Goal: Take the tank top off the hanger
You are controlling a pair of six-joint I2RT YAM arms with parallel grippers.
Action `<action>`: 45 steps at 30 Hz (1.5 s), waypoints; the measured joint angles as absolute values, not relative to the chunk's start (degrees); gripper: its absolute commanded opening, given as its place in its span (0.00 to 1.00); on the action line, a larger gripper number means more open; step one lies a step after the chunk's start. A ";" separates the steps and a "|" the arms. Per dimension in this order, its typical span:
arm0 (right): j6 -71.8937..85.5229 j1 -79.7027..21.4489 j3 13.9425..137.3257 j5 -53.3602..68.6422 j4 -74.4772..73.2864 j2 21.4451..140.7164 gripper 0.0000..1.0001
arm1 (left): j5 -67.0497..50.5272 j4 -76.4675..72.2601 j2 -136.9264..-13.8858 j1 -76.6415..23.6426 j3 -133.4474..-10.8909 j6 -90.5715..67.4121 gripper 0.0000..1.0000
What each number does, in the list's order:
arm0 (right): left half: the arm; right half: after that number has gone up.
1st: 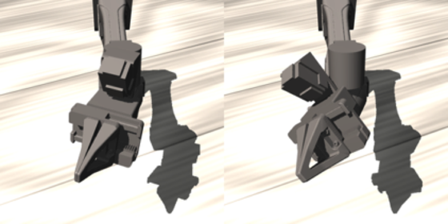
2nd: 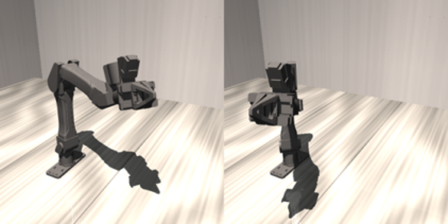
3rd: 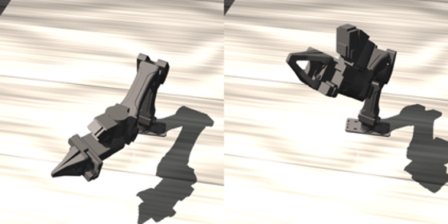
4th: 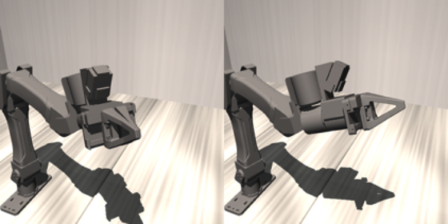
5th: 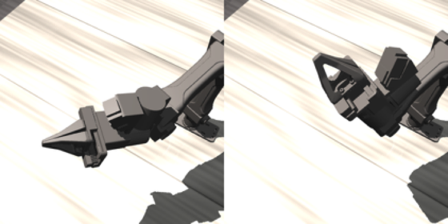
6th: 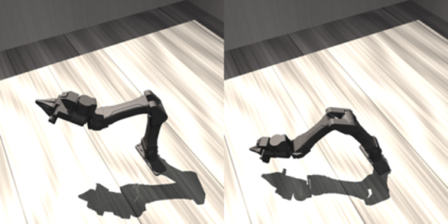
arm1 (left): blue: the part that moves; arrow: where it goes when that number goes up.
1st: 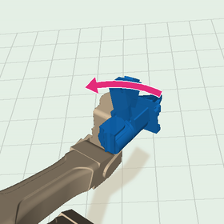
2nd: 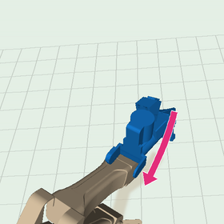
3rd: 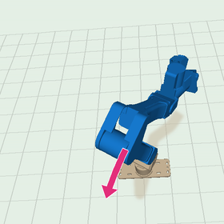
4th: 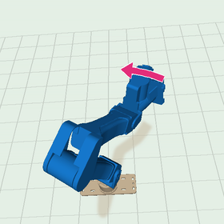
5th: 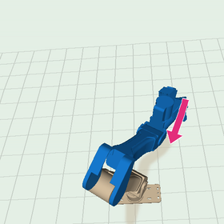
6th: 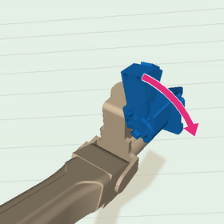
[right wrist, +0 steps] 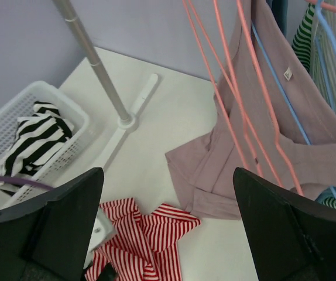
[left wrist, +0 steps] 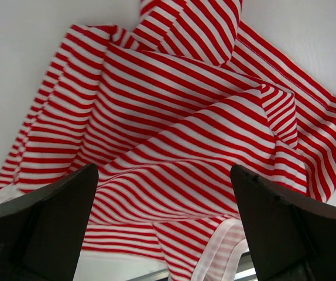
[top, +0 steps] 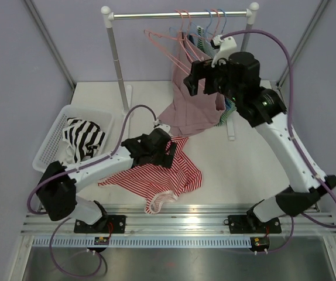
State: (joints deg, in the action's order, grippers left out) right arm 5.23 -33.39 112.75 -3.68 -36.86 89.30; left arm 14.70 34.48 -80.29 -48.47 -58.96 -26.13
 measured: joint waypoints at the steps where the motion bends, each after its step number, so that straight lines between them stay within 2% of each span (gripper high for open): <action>1: 5.39 -33.39 109.84 -2.68 -35.70 85.93 1.00 | 14.68 33.58 -82.08 -49.28 -58.83 -26.46 0.99; 8: 6.31 -33.41 95.44 3.05 -31.75 69.19 1.00 | 13.93 27.81 -93.30 -52.62 -57.82 -28.08 0.98; 11: 6.50 -33.41 91.13 5.23 -31.09 65.95 0.99 | 12.75 25.52 -97.12 -53.12 -56.75 -29.30 0.42; 12: 6.50 -33.41 89.97 5.87 -31.11 65.30 1.00 | 11.77 24.34 -97.60 -53.23 -56.69 -29.71 0.20; 14: 6.50 -33.43 88.23 6.81 -31.18 64.38 1.00 | 11.92 22.92 -97.56 -53.58 -56.53 -30.00 0.04; 16: 6.48 -33.43 87.42 6.87 -31.14 63.88 1.00 | 12.32 22.81 -97.19 -53.80 -56.29 -30.00 0.00; 19: 6.48 -33.43 85.80 6.70 -31.20 62.28 1.00 | 14.46 25.26 -94.11 -53.95 -55.64 -30.55 0.00; 23: 6.46 -33.43 84.68 6.55 -31.16 60.14 0.99 | 20.67 31.53 -85.34 -53.91 -56.34 -30.76 0.00; 27: 6.42 -33.43 84.55 6.50 -31.14 59.11 0.99 | 27.44 39.70 -76.53 -51.99 -62.70 -30.61 0.00; 35: 5.80 -33.43 83.85 5.17 -31.16 59.00 1.00 | 34.87 49.89 -67.16 -37.67 -77.43 -27.29 0.00; 41: 5.17 -33.45 83.72 3.95 -31.16 58.98 1.00 | 37.28 55.20 -66.11 -26.76 -90.24 -23.27 0.00; 45: 4.89 -33.45 83.55 3.97 -31.16 58.98 0.99 | 36.62 55.88 -66.02 -15.27 -94.83 -21.98 0.00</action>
